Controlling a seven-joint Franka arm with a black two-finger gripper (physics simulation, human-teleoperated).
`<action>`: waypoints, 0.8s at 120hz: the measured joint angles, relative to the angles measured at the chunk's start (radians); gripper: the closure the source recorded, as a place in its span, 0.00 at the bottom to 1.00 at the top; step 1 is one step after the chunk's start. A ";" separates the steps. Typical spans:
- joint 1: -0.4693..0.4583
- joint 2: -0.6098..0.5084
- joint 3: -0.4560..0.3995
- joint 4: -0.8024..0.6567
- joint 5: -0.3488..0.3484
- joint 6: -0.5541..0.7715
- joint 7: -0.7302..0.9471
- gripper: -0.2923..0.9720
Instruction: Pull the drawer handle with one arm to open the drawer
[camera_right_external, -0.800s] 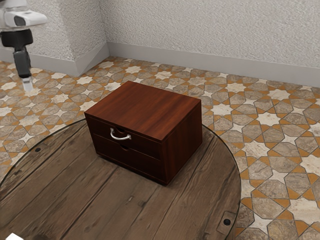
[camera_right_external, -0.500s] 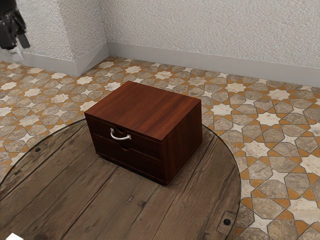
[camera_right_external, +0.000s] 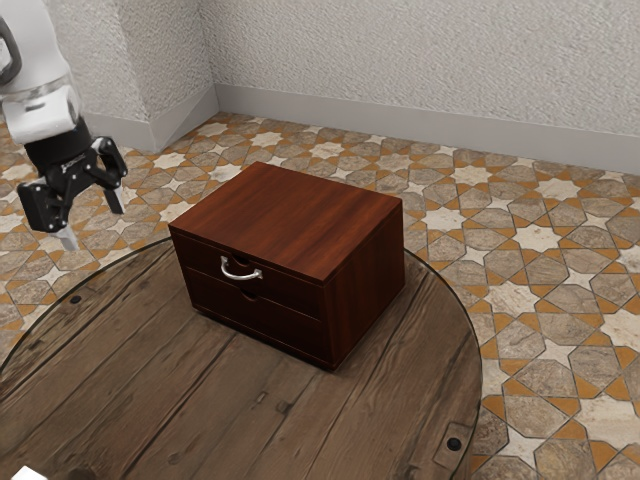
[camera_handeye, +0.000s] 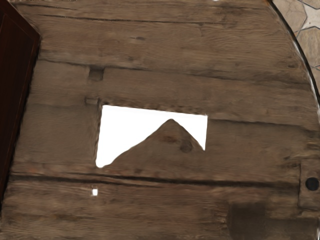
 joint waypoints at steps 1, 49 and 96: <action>0.000 0.005 0.000 -0.016 0.002 0.014 0.007 0.23; 0.000 0.024 0.000 -0.383 0.225 0.612 0.245 0.23; -0.022 -0.050 0.000 -0.515 0.297 1.037 0.356 0.23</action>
